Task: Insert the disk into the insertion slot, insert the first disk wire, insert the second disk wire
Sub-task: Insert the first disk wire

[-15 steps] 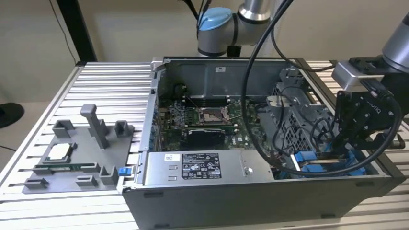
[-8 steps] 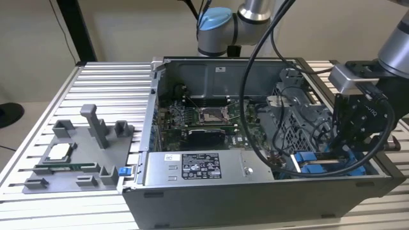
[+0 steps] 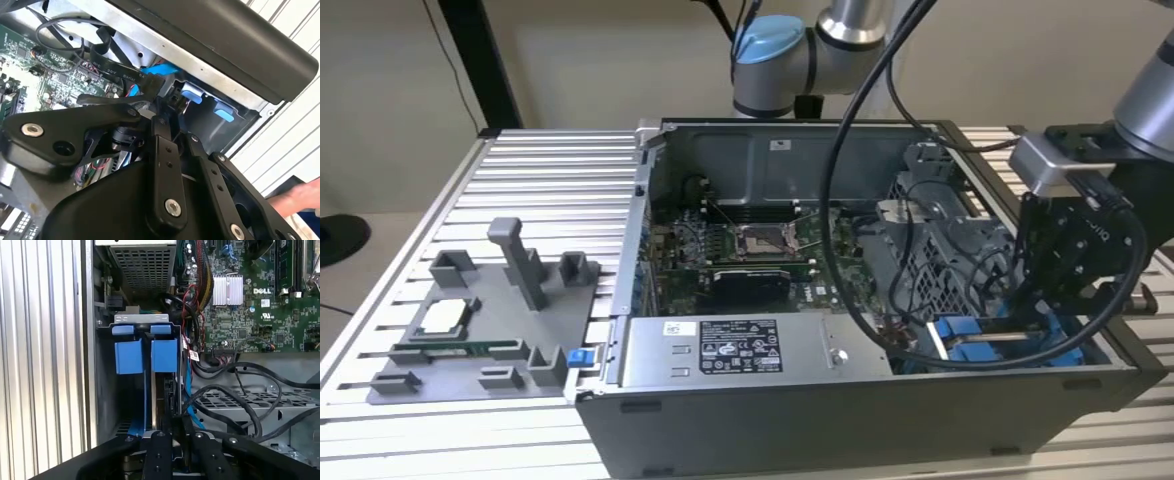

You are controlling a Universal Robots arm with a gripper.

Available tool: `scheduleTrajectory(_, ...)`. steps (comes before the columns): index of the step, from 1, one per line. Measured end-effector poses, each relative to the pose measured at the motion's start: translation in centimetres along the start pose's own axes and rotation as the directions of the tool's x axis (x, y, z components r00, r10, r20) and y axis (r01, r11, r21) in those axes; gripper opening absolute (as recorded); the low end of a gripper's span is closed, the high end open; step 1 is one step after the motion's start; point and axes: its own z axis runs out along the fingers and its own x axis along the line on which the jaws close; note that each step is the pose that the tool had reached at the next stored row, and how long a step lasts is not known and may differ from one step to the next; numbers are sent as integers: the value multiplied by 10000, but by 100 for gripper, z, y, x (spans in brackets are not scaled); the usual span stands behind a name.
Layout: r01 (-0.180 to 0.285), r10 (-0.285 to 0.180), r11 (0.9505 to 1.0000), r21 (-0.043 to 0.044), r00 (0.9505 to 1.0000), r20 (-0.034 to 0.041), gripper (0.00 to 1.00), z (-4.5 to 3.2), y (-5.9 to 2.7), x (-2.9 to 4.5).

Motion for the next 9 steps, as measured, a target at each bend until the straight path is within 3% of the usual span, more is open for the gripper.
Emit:
scheduleTrajectory(4,3,-3,10000,-3,10000,67,0,-91,3,-1)
scheduleTrajectory(9,3,-3,10000,-4,9999,101,0,-111,4,-2)
